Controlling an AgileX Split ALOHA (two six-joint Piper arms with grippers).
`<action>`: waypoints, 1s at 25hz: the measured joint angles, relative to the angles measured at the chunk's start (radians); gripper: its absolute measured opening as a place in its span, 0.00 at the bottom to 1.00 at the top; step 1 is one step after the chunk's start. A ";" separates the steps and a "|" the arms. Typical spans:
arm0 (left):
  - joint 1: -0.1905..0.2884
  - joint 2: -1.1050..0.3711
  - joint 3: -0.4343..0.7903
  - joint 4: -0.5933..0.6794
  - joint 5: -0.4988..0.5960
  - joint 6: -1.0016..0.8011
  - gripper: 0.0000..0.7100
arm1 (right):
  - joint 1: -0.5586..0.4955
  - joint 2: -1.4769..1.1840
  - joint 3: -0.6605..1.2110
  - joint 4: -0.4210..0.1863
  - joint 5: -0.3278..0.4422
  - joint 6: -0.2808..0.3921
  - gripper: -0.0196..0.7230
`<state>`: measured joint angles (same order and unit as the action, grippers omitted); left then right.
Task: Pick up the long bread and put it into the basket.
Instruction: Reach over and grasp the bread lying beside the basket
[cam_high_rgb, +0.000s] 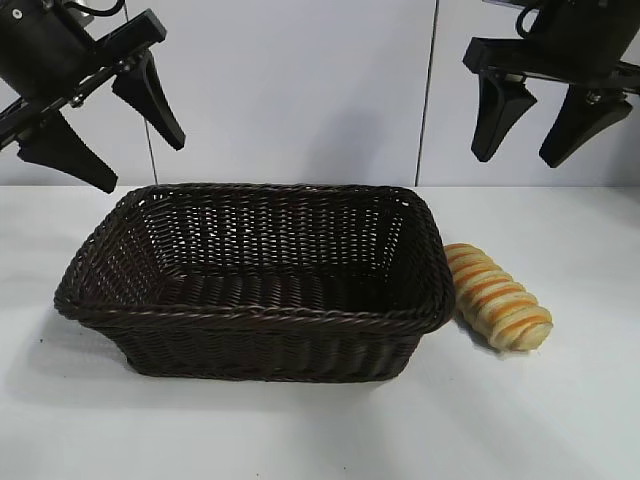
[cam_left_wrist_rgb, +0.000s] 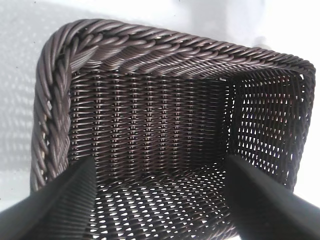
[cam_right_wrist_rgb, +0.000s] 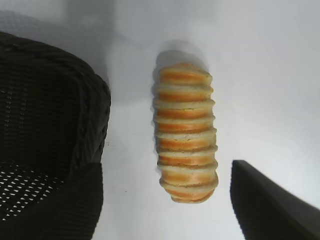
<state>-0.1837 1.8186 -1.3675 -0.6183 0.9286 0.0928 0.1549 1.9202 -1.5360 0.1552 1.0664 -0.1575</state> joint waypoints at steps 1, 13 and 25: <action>0.000 0.000 0.000 0.000 0.000 0.000 0.74 | 0.000 0.017 0.000 0.000 0.000 0.000 0.72; 0.000 0.000 0.000 0.000 0.000 0.000 0.74 | 0.000 0.232 0.000 -0.010 -0.038 0.003 0.72; 0.000 0.000 0.000 0.000 0.000 0.001 0.74 | 0.000 0.242 -0.004 -0.017 -0.026 0.005 0.30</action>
<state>-0.1837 1.8186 -1.3675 -0.6183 0.9286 0.0939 0.1549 2.1627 -1.5396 0.1381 1.0406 -0.1524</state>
